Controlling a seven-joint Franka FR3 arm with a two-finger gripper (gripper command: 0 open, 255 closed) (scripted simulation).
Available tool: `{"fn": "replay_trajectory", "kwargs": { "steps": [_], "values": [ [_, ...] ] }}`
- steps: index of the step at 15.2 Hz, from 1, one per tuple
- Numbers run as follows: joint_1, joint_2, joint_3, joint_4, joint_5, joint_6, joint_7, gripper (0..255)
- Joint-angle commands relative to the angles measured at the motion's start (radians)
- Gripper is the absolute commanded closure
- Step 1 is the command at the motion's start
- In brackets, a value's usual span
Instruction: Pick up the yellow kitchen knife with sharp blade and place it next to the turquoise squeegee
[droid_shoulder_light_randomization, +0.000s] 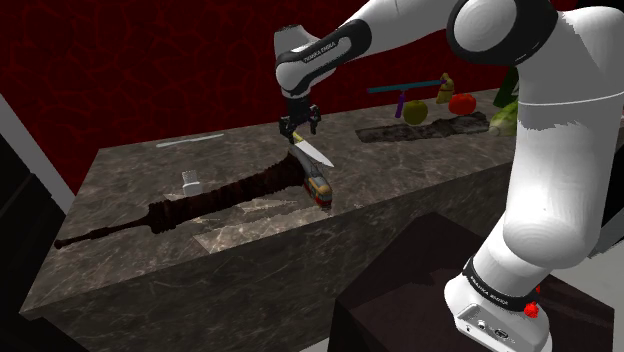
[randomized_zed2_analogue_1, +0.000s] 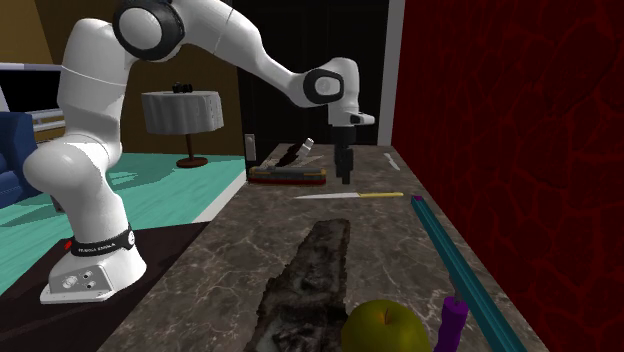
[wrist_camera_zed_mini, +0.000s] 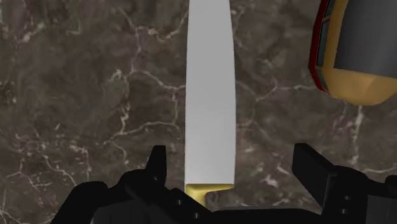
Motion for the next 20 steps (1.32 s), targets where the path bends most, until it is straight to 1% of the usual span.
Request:
{"fn": "replay_trajectory", "kwargs": {
  "steps": [1, 7, 15, 16, 20],
  "values": [
    [-0.01, -0.016, 0.0, -0.024, 0.007, 0.011, -0.019, 0],
    [-0.015, 0.018, -0.005, -0.065, -0.002, 0.086, -0.013, 0],
    [-0.015, 0.018, -0.005, -0.065, -0.002, 0.086, -0.013, 0],
    [-0.015, 0.018, -0.005, -0.065, -0.002, 0.086, -0.013, 255],
    [-0.015, 0.017, -0.005, -0.065, -0.002, 0.086, -0.014, 255]
  ]
}}
